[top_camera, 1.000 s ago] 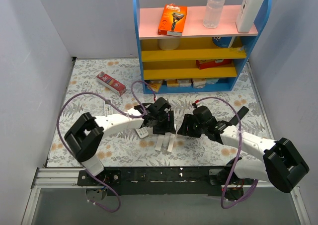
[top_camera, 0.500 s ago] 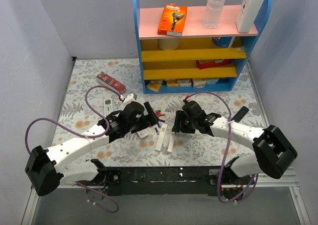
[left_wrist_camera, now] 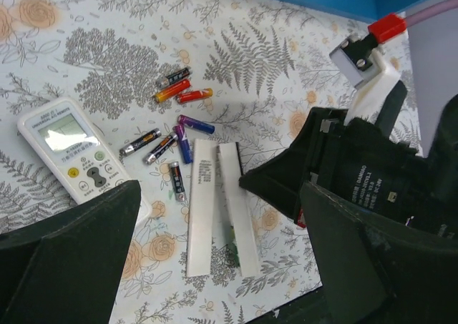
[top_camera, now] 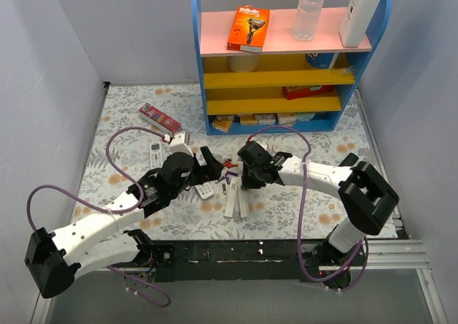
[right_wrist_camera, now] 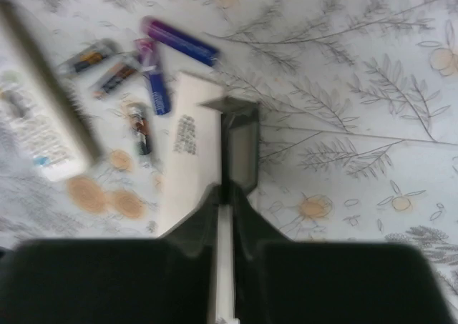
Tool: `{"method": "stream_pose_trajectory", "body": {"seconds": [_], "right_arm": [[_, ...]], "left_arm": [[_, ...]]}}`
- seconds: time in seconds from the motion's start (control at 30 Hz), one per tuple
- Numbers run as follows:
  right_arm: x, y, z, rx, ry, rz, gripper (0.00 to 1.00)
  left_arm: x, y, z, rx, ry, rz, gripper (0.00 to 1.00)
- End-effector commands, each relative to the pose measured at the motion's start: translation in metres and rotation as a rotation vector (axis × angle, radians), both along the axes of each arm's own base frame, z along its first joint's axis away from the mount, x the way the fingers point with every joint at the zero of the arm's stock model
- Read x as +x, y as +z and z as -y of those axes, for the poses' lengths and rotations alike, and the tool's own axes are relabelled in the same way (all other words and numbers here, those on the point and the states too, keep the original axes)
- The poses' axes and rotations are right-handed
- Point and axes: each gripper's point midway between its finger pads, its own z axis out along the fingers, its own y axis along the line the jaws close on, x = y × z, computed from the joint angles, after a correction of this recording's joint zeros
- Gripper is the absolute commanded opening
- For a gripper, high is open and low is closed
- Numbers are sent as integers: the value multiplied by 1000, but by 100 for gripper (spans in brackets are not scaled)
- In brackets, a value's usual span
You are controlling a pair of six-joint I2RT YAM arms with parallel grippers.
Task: Load the batteries into the remote control
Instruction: Adjust the remote control at the center of the board.
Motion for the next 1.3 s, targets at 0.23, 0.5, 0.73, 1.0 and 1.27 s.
{"method": "stream_pose_trajectory", "body": {"seconds": [0.23,0.5,0.73,1.0,1.27], "right_arm": [[-9,-14,34,85,77,-9,1],[7,27,33,61,45,39,50],[29,36,6,4,-1,21,68],[32,6,-12,-102,3,-15,59],[26,-9,-8,-79,29,-8,25]], "left_arm": [[-9,26,-18,-66,-21,141,97],[-3,14,-31,-99,98,116,97],[3,14,-34,-92,138,115,97],[3,20,-34,-54,115,135,97],[0,27,-37,-29,88,158,97]]}}
